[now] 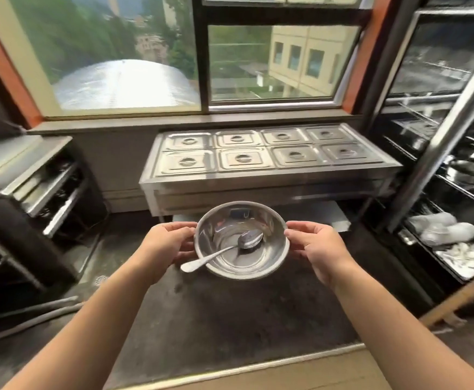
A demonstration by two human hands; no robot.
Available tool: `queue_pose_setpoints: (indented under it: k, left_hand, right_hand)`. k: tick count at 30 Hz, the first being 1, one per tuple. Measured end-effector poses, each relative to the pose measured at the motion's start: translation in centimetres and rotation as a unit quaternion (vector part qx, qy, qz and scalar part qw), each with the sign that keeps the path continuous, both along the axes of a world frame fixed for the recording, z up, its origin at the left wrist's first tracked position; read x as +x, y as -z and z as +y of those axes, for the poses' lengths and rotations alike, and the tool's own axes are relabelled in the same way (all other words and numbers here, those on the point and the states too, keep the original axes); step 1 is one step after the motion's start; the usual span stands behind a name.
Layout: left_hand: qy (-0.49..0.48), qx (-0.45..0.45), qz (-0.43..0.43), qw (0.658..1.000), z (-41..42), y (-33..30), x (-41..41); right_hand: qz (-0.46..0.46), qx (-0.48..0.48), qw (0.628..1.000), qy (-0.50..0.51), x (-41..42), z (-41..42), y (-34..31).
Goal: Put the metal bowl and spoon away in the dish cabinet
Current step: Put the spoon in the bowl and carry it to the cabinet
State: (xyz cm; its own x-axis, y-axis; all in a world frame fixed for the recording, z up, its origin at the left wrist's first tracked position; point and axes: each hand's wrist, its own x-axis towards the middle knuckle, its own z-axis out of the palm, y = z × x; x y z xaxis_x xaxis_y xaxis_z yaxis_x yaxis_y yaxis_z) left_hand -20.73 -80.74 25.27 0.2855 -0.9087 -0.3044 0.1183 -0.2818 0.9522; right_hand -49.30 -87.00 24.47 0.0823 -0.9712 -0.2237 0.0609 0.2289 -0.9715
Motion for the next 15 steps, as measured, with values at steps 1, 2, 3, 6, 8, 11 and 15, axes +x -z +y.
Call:
queue_pose_setpoints:
  k: [1, 2, 3, 6, 8, 11, 15]
  left_hand:
    - [0.013, 0.003, 0.001, 1.000, -1.5, 0.0, -1.4]
    - [0.025, 0.004, 0.000, 1.000, -2.7, 0.0, -2.5]
    - [0.039, 0.004, 0.001, 0.999, -4.1, 0.0, -3.6]
    - [0.076, 0.005, 0.006, 0.997, -8.3, 0.2, -6.8]
    - [0.101, 0.003, 0.014, 0.995, -11.4, 0.4, -8.8]
    - [0.153, -0.005, 0.034, 0.988, -17.0, 1.0, -12.0]
    - [0.215, -0.003, 0.051, 0.975, -24.5, 1.4, -15.7]
  right_hand:
    - [0.001, 0.003, 1.000, 0.017, -1.5, -0.7, 0.0]
    - [0.002, 0.005, 0.999, 0.033, -2.6, -1.3, -0.1]
    - [0.003, 0.007, 0.999, 0.050, -3.8, -1.8, 0.0]
    - [0.002, 0.013, 0.995, 0.097, -7.0, -3.6, 0.2]
    - [-0.002, 0.016, 0.992, 0.127, -9.0, -4.9, 0.4]
    - [-0.001, 0.014, 0.984, 0.178, -12.0, -7.4, 0.3]
    - [0.001, 0.005, 0.972, 0.236, -15.3, -11.1, -0.1]
